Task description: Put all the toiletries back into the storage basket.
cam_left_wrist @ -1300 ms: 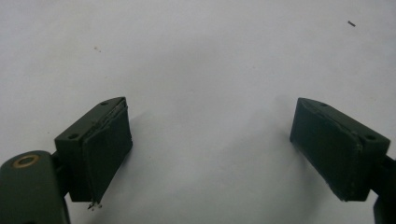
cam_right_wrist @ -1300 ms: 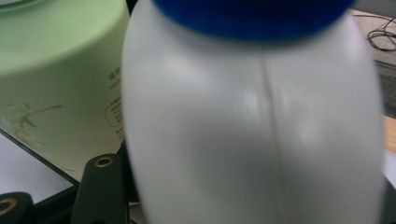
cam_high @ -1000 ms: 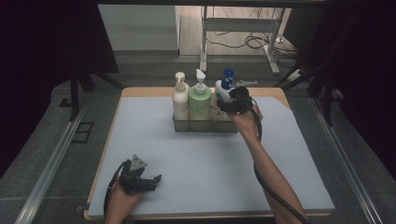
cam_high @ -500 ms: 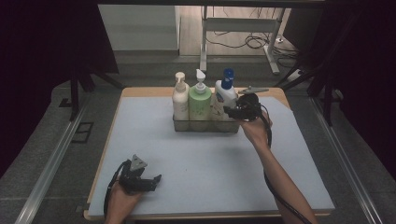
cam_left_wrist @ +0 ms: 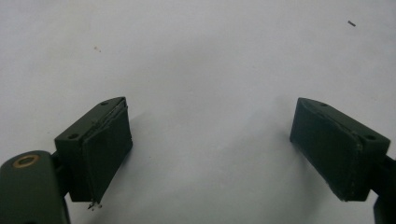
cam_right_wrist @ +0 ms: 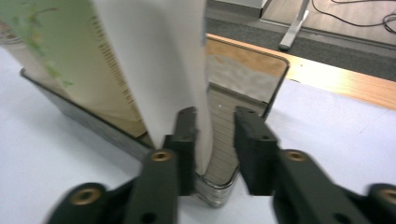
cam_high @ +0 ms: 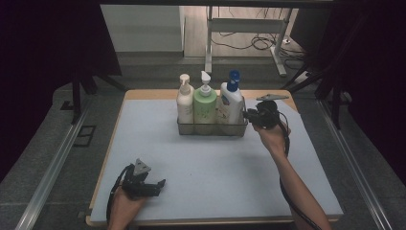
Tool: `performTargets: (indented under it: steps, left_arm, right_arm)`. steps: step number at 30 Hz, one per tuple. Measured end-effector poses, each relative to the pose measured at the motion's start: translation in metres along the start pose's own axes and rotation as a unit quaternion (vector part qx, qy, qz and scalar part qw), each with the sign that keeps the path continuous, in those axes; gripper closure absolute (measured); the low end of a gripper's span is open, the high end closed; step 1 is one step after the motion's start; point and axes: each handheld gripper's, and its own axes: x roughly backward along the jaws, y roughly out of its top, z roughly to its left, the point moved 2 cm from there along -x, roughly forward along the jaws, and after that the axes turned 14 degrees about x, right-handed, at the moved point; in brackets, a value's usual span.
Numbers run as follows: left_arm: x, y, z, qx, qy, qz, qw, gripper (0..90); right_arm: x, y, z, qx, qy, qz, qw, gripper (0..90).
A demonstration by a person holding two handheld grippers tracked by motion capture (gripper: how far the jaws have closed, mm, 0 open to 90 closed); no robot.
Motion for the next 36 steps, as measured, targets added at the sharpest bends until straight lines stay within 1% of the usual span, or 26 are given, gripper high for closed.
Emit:
performTargets:
  steps: [2,3,4,8,11,14,16,18,21,23,26,27,29,32,35,36]
  left_arm:
    - [0.000,0.000,0.000,0.000,0.000,0.000,1.0000,12.3]
    - [0.000,0.000,0.000,0.000,0.000,0.000,1.0000,12.3]
    - [0.000,0.000,0.000,0.000,0.000,0.000,1.0000,12.3]
    - [0.000,0.000,0.000,0.000,0.000,0.000,1.0000,12.3]
    - [0.000,0.000,0.000,0.000,0.000,0.000,1.0000,12.3]
    - [0.000,0.000,0.000,0.000,0.000,0.000,1.0000,12.3]
    - [0.000,0.000,0.000,0.000,0.000,0.000,1.0000,12.3]
    - [0.000,0.000,0.000,0.000,0.000,0.000,1.0000,12.3]
    - [0.000,0.000,0.000,0.000,0.000,0.000,1.0000,12.3]
    - [0.000,0.000,0.000,0.000,0.000,0.000,1.0000,12.3]
    - [0.000,0.000,0.000,0.000,0.000,0.000,1.0000,12.3]
    - [0.000,0.000,0.000,0.000,0.000,0.000,1.0000,12.3]
    - [0.000,0.000,0.000,0.000,0.000,0.000,1.0000,12.3]
    - [0.000,0.000,0.000,0.000,0.000,0.000,1.0000,12.3]
    - [0.000,0.000,0.000,0.000,0.000,0.000,1.0000,12.3]
    - [0.000,0.000,0.000,0.000,0.000,0.000,1.0000,12.3]
  right_arm:
    - [-0.003,0.000,-0.003,-0.006,0.000,0.002,1.0000,83.2]
    - [-0.006,0.000,-0.004,-0.006,0.000,0.005,1.0000,87.0]
    - [-0.008,0.000,-0.005,-0.004,-0.001,0.008,1.0000,88.8]
    - [-0.020,-0.002,-0.008,0.004,-0.010,0.023,0.9997,89.3]
    - [-0.028,-0.003,-0.007,0.006,-0.005,0.026,0.9996,89.3]
    - [-0.034,-0.004,-0.006,0.026,-0.015,0.030,0.9991,89.2]
    - [-0.037,-0.005,-0.007,0.027,-0.009,0.026,0.9993,89.1]
    - [-0.040,-0.006,-0.007,0.029,-0.010,0.030,0.9991,89.1]
    - [-0.045,-0.007,-0.005,0.020,-0.011,0.039,0.9990,89.2]
    - [-0.048,-0.008,-0.005,0.011,-0.008,0.039,0.9991,89.2]
    - [-0.052,-0.009,-0.005,-0.002,-0.001,0.043,0.9991,89.2]
    - [-0.054,-0.010,-0.005,-0.008,0.005,0.043,0.9990,89.3]
    - [-0.056,-0.010,-0.004,-0.011,0.011,0.045,0.9989,89.3]
    - [-0.059,-0.012,-0.003,-0.014,0.008,0.049,0.9987,89.3]
    - [-0.060,-0.013,-0.004,-0.023,0.014,0.051,0.9983,89.3]
    - [-0.061,-0.014,-0.004,-0.022,0.015,0.052,0.9983,89.3]
